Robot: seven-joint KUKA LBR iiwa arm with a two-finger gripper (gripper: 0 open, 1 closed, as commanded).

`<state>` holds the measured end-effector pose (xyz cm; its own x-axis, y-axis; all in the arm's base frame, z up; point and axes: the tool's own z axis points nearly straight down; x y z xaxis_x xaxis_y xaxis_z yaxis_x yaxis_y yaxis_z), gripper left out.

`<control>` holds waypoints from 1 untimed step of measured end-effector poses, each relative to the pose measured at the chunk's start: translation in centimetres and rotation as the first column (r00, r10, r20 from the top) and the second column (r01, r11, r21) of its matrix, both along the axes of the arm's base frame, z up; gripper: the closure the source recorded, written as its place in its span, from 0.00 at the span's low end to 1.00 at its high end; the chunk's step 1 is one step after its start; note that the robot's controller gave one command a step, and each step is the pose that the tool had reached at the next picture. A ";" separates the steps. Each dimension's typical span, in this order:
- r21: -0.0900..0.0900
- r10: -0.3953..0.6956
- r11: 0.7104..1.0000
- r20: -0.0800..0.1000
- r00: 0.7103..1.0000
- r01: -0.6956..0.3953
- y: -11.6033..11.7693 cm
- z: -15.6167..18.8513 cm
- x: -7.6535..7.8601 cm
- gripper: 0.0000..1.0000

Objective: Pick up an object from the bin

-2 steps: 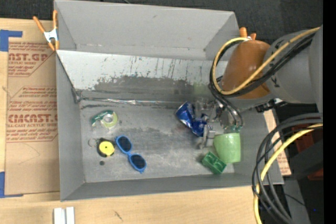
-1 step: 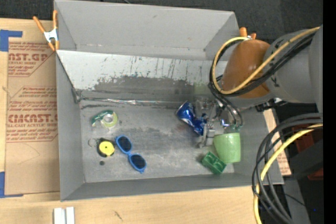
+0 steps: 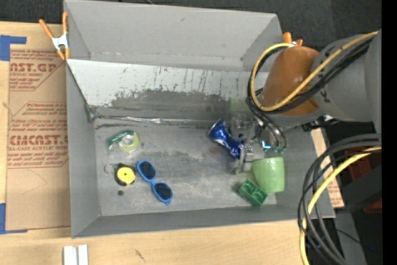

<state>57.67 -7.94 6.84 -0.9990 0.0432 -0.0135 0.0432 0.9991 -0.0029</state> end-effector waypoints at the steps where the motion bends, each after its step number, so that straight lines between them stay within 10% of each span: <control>1: 0.000 0.000 1.000 0.003 1.000 0.000 0.0 0.1 0.1 0.00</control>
Offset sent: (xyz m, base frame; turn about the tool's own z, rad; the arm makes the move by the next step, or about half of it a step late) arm 0.0000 0.0000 0.0000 0.0000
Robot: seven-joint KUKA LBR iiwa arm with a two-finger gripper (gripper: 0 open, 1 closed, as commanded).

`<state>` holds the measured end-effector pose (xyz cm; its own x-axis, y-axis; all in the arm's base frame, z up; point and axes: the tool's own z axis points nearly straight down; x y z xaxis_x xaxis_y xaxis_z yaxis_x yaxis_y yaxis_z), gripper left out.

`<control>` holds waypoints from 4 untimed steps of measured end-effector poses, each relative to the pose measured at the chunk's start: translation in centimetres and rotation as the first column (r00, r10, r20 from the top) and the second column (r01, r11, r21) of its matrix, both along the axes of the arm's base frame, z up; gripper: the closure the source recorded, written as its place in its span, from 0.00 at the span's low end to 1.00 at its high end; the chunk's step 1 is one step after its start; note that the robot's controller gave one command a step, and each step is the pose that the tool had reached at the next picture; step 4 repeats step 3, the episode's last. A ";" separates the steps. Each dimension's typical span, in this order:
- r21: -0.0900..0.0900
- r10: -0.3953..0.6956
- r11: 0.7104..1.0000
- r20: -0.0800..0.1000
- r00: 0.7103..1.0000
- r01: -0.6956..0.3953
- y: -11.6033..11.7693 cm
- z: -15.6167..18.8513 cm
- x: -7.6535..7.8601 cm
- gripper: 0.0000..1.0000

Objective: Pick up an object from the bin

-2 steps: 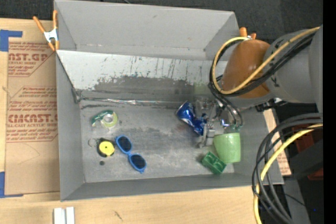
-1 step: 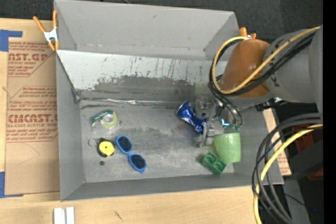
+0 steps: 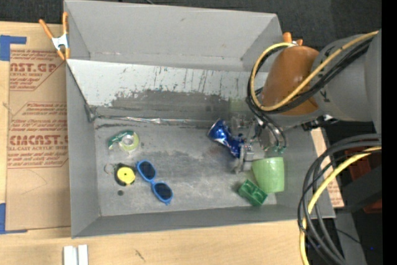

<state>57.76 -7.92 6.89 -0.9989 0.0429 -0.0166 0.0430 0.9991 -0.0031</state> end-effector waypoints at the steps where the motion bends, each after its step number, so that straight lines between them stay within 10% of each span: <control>1: 0.000 0.000 1.000 0.002 1.000 0.000 0.0 0.0 0.1 0.00; 2: -0.001 0.000 1.000 0.007 1.000 0.000 0.0 0.2 0.2 1.00; 3: 0.002 0.000 1.000 -0.005 1.000 0.000 0.0 12.7 0.5 1.00; 4: 0.002 0.000 1.000 -0.005 1.000 0.000 0.0 12.7 0.5 1.00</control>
Offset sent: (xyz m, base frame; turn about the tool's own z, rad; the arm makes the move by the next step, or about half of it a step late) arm 0.0000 0.0000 0.0000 0.0000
